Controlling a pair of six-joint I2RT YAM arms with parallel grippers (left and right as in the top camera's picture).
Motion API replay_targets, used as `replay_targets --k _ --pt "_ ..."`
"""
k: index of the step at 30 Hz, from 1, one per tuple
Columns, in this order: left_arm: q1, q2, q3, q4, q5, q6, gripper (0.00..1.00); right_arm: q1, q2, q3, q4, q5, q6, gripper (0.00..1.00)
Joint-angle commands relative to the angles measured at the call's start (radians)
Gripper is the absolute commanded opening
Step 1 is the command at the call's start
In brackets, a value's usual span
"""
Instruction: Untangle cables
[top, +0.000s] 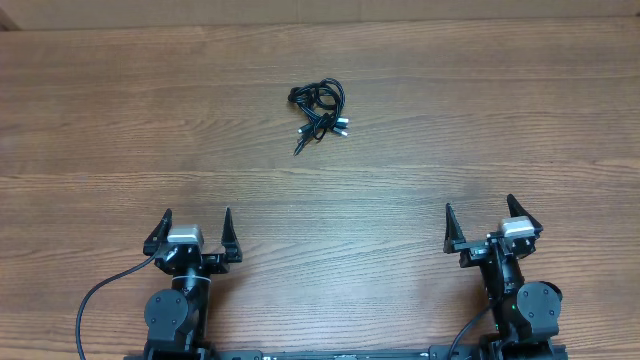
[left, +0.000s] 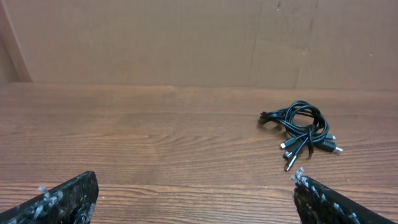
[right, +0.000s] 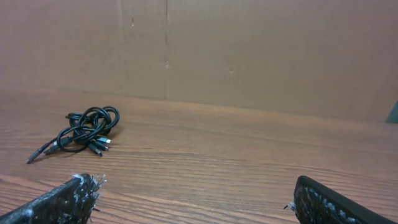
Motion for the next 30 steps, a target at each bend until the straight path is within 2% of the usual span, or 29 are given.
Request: replay_targets --k 1,23,30 --pt "0.011 -0.009 -0.003 0.002 -0.015 0.022 0.99 0.004 -0.01 -0.011 0.005 -0.008 -0.002 1.0" --pt "0.011 -0.009 -0.003 0.003 -0.007 0.021 1.0 0.004 -0.01 -0.011 0.005 -0.008 -0.002 1.0" --pt "0.011 -0.009 -0.003 0.0 0.018 -0.016 1.0 0.004 -0.01 -0.011 0.005 -0.008 -0.002 1.0"
